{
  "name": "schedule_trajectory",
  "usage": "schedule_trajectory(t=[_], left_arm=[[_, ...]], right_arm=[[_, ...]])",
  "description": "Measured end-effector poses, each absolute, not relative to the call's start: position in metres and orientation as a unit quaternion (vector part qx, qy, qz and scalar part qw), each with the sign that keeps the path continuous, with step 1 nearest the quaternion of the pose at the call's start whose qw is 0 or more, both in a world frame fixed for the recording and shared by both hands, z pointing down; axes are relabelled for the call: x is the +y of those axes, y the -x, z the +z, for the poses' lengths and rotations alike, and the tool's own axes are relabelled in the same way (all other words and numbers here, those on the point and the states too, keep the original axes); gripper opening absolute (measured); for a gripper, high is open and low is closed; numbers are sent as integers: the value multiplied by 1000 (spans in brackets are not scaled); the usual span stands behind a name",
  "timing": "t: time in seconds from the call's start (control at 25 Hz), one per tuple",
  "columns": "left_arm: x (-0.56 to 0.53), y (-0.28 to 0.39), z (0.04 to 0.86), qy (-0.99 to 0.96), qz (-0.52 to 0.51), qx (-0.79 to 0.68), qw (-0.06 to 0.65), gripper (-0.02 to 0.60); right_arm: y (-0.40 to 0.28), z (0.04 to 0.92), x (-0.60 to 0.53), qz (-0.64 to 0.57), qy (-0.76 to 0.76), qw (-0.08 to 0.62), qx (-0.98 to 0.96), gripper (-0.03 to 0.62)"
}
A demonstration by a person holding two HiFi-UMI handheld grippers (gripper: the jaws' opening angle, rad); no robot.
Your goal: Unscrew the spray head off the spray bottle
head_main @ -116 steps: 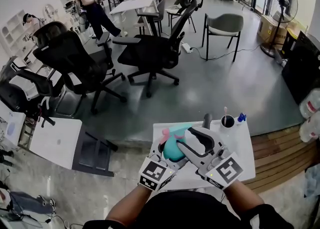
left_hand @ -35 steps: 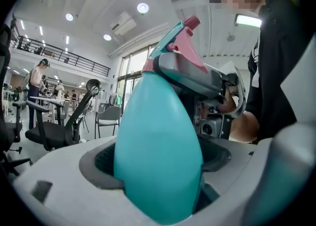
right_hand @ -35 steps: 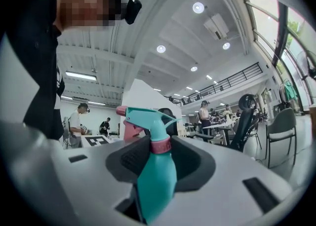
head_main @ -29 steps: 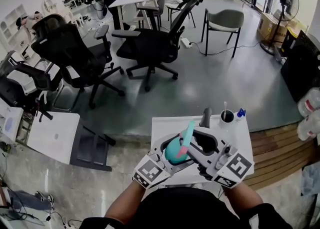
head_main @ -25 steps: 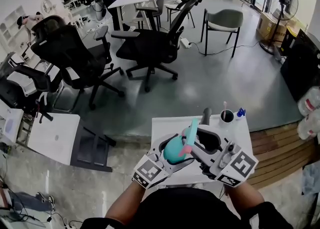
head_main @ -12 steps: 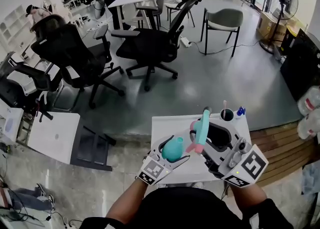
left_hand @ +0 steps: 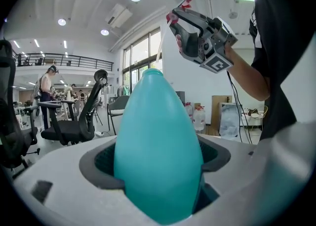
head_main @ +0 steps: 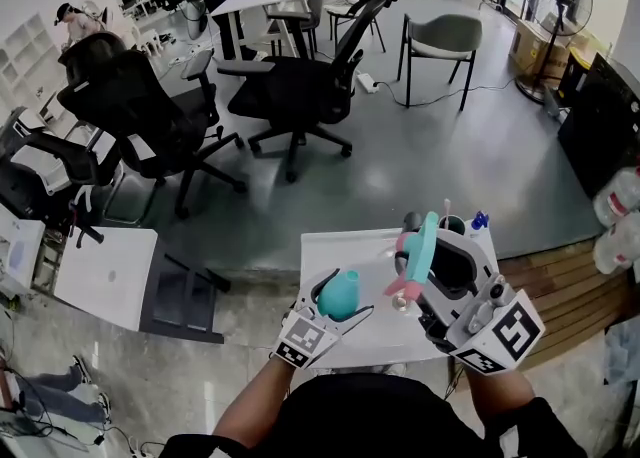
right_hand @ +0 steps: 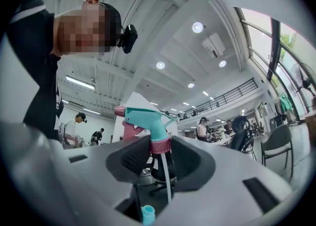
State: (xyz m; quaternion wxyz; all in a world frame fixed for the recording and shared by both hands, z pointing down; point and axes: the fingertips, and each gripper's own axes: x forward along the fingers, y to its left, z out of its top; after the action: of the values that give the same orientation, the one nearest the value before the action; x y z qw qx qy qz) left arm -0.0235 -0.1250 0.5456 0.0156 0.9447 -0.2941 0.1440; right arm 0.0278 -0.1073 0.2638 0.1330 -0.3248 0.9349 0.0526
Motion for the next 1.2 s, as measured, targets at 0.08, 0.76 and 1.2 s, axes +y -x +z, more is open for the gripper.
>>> schedule_trajectory(t=[0.08,0.76,1.2], left_arm=[[-128,26,535,-944,138,-300,9,437],[-153,59,451,-921,63,-383,-20,437],[-157,74,450,-909,57,-413,-7,437]], right_arm=[[-31,271,-112,49,335,128,932,138],[-58,368,-144,6,412,42,910,140],[-96,429,-142,-28,477,1,879,140]])
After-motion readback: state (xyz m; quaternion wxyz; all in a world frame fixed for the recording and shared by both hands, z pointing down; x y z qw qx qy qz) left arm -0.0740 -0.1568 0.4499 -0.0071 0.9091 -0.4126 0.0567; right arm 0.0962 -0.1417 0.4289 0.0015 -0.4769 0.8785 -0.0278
